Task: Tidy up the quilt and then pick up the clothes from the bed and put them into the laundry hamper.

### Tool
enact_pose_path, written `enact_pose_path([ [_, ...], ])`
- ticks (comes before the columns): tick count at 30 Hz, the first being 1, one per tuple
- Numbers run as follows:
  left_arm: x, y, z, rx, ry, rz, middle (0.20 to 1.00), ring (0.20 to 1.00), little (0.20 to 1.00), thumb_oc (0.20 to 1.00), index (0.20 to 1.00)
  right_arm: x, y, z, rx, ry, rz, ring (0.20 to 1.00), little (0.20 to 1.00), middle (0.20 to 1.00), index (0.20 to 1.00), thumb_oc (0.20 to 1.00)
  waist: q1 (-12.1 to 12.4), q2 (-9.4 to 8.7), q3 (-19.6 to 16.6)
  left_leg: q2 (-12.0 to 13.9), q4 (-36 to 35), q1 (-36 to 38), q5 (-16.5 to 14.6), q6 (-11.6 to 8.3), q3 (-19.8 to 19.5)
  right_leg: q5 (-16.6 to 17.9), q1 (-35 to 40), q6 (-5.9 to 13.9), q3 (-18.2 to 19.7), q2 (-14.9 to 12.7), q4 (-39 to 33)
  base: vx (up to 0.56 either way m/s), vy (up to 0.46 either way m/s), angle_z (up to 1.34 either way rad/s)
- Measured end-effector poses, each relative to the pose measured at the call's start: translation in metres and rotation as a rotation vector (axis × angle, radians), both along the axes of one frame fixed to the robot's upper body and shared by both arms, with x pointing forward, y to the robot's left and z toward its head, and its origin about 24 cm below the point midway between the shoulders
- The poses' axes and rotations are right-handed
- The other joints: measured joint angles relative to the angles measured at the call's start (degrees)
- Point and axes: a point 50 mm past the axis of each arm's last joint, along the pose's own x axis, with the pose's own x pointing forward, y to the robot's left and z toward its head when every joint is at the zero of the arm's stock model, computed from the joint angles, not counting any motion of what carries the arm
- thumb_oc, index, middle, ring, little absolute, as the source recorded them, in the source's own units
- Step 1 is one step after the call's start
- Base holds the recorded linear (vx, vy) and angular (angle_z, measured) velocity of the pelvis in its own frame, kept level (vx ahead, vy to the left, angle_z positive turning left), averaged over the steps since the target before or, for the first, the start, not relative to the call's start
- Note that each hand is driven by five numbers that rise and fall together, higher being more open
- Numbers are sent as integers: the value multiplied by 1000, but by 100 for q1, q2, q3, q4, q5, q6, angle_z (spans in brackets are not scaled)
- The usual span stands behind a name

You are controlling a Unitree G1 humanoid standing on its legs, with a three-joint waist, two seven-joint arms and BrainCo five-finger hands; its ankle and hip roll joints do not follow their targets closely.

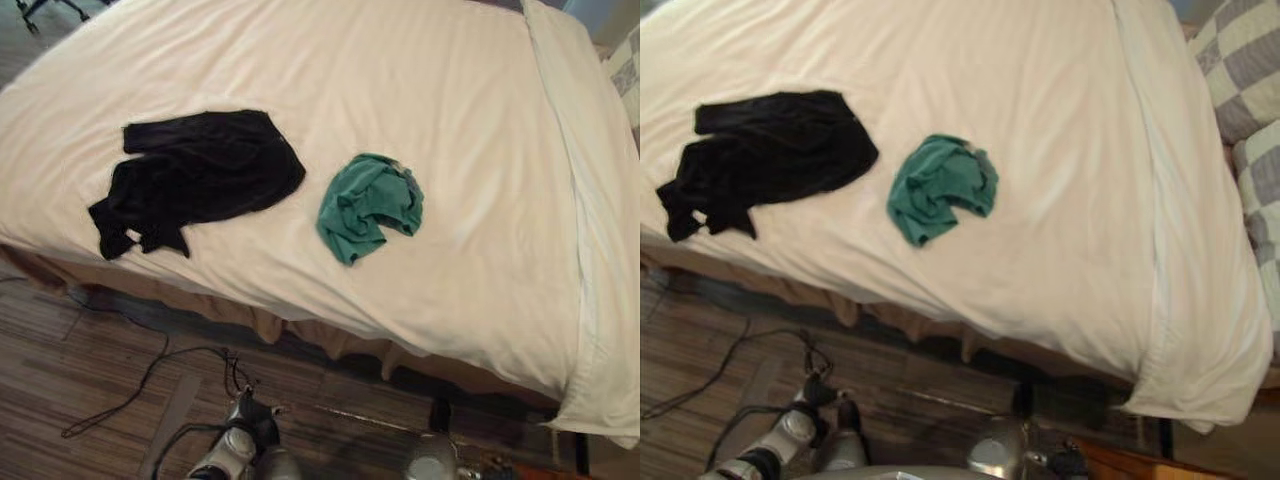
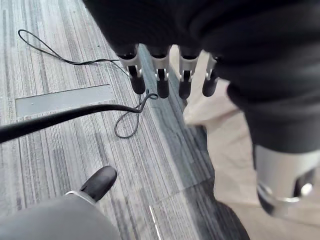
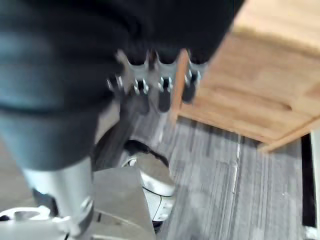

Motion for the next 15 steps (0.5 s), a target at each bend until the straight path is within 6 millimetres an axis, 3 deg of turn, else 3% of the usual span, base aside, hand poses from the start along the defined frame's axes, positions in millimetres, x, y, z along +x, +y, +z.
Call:
enact_pose_path([
  [1, 1, 0, 0, -4, 3, 14, 1000, 1000, 1000, 1000, 1000, -1, -1, 0, -8, 9, 13, 1000, 1000, 1000, 1000, 1000, 9, 75, 7, -68, -66, 39, 36, -3, 81, -476, -86, -115, 25, 211, 267, -126, 635, -45],
  [2, 1, 1, 0, -8, -8, 33, 1000, 1000, 1000, 1000, 1000, 3, -2, 1, -16, 2, 47, 1000, 1000, 1000, 1000, 1000, 41, 193, 22, 27, -316, 171, 202, 13, 136, -1315, -163, -109, 79, 725, 720, -91, 455, -40],
  [3, -2, 3, -1, -8, -1, 46, 1000, 1000, 1000, 1000, 1000, 11, 4, 3, -9, -17, 90, 1000, 1000, 1000, 1000, 1000, 113, 274, 53, -29, -389, 248, 179, 123, 181, -1930, -217, 120, 21, 1097, 1150, -98, 559, -73],
  [4, -17, 9, -7, -2, 44, 96, 1000, 1000, 1000, 1000, 1000, 24, 6, 8, -27, -61, 151, 1000, 1000, 1000, 1000, 1000, 167, 432, 80, 302, -480, 351, 232, 62, 325, -2927, -526, -210, 203, 1973, 2444, -22, 365, -51],
  [5, -27, 11, -11, 2, 83, 120, 1000, 1000, 1000, 1000, 1000, 28, 7, 10, -14, -90, 167, 1000, 1000, 1000, 1000, 1000, 106, 463, 56, 179, -529, 392, 324, -22, 269, -3022, -281, -394, 233, 2427, 2018, -23, 366, -21],
  [6, -33, -5, -17, -40, 99, 129, 1000, 1000, 1000, 1000, 1000, 39, 6, 14, -7, -136, 172, 1000, 1000, 1000, 1000, 1000, 39, 563, 137, -89, -316, 357, 335, -57, 153, -2935, 229, -1015, 288, 2510, 977, -70, 485, 18],
  [7, -30, -14, -19, -57, 101, 109, 1000, 1000, 1000, 1000, 1000, 44, -1, 16, -28, -136, 163, 1000, 1000, 1000, 1000, 1000, 21, 603, 204, -154, -176, 199, 303, -87, 87, -2787, 327, -1021, 394, 2428, 812, -129, 257, 5],
  [8, -41, -8, -21, -104, 126, 113, 1000, 1000, 1000, 1000, 1000, 59, -9, 22, -42, -156, 197, 1000, 1000, 1000, 1000, 1000, 51, 825, 209, -400, 261, -51, 581, -594, -34, -2684, 279, -936, 524, 2228, 763, -131, 258, -22],
  [9, -34, -5, -18, -112, 112, 102, 1000, 1000, 1000, 1000, 1000, 63, -11, 23, -48, -156, 210, 1000, 1000, 1000, 1000, 1000, -54, 762, 286, -427, 674, -240, 696, -676, -54, -2677, 166, -929, 622, 2148, 863, -136, 206, -16],
  [10, -33, 5, -16, -79, 112, 159, 1000, 1000, 1000, 1000, 1000, 71, -15, 28, -74, -180, 218, 1000, 1000, 1000, 1000, 1000, -107, 928, 301, -546, 1242, -557, 847, -790, -103, -2629, 173, -879, 665, 2021, 907, -12, 372, -11],
  [11, -28, 2, -14, -71, 102, 142, 1000, 1000, 1000, 1000, 1000, 75, -12, 29, -75, -186, 235, 1000, 1000, 1000, 1000, 1000, -145, 1000, 302, -432, 1458, -647, 804, -809, -100, -2595, 231, -846, 672, 1891, 838, -10, 374, -7],
  [12, -21, -3, -12, -57, 84, 85, 1000, 1000, 1000, 1000, 1000, 74, -8, 26, -67, -167, 246, 1000, 1000, 1000, 1000, 1000, -231, 1075, 302, -126, 1798, -678, 531, -693, 243, -2551, 326, -799, 618, 1901, 777, 49, 203, -5],
  [13, -19, -8, -12, -72, 70, 77, 1000, 1000, 1000, 1000, 1000, 74, -5, 26, -55, -172, 242, 1000, 1000, 1000, 1000, 1000, -290, 1056, 305, 16, 1543, -513, 499, -515, 515, -2565, 400, -810, 596, 1916, 721, 1, 1, -14],
  [15, -9, -28, -11, -120, 30, 35, 1000, 1000, 1000, 1000, 1000, 73, -1, 25, -47, -177, 250, 1000, 1000, 1000, 1000, 1000, -434, 1095, 292, 197, 1120, -390, 764, -350, 492, -2601, 388, -747, 750, 1961, 626, 0, 0, -22],
])
